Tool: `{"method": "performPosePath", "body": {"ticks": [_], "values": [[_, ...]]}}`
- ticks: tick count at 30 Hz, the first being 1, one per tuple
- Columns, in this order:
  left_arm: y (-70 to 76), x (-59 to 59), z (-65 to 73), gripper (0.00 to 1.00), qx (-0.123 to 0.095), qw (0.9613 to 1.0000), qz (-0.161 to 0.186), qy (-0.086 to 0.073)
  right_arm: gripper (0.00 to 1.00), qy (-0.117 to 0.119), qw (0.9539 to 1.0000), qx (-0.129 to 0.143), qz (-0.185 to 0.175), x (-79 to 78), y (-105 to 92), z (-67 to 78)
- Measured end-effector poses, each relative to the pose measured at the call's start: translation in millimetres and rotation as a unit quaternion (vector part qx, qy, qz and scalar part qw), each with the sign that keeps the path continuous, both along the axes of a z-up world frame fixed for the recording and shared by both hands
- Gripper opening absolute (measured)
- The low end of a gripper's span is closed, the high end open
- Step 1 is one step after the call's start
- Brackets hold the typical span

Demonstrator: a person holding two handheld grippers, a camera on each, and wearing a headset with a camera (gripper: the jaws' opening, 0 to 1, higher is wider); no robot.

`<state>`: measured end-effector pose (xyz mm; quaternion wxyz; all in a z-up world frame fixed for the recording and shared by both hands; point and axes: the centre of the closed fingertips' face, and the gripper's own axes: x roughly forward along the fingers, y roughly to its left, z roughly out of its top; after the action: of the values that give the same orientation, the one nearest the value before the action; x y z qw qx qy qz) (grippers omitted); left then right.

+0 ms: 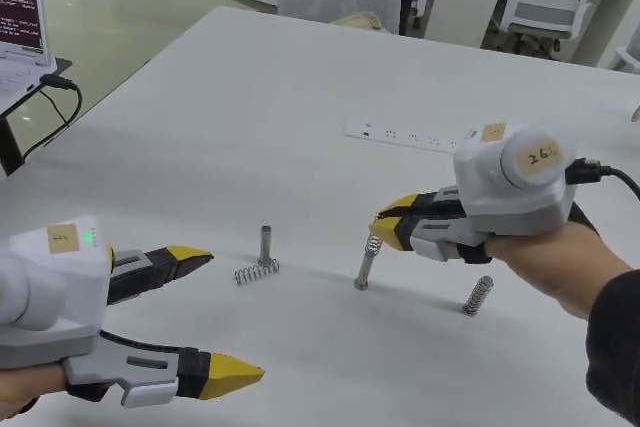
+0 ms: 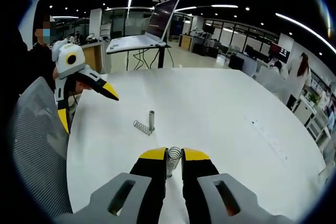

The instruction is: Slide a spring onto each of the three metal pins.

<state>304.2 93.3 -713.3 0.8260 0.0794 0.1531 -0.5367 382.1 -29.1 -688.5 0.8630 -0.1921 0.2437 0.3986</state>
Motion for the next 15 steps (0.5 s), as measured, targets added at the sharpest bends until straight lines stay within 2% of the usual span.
{"method": "performPosePath", "body": {"ticks": [15], "values": [[1.5,-1.4,-0.6,0.75,0.003,1.0000,0.000,0.001,0.07,0.005,1.0000,-0.005,0.000,3.2,-1.9,-8.0]]}}
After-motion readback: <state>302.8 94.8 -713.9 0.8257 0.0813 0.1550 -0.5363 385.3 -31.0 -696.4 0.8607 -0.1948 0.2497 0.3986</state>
